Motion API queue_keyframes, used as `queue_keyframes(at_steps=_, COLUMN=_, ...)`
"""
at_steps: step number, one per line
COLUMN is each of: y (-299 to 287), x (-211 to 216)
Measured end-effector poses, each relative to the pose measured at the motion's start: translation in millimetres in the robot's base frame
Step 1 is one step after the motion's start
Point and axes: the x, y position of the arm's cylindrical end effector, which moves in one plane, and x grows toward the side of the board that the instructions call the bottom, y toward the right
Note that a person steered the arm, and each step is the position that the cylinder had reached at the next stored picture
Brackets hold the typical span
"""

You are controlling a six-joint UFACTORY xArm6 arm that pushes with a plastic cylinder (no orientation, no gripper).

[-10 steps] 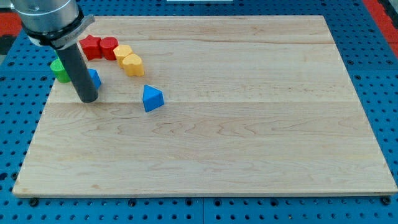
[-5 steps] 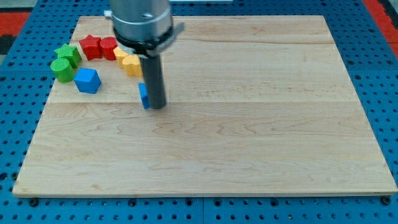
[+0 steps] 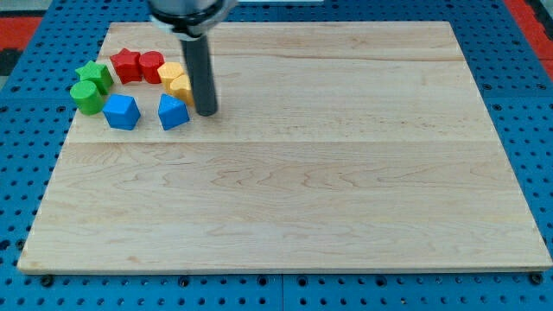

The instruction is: Keep blue triangle and yellow heart with other blocks to form a circle

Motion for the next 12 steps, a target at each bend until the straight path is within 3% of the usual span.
queue_keyframes(at_steps=1, y=-23.1, x=2.7)
queue_keyframes(at_steps=2, y=-11.1, x=6.1)
queue_keyframes(at_steps=3, y=38.6, x=9.0)
queue_keyframes(at_steps=4, y=87.3, x=-9.3)
queue_keyframes(at_steps=5, y=94.5, x=-51.2)
queue_keyframes(at_steps=6, y=59.2, x=-72.6)
queue_keyframes(at_steps=7, y=27.7, x=-64.7)
queue_keyframes(at_steps=12, y=-3.5, x=-50.2)
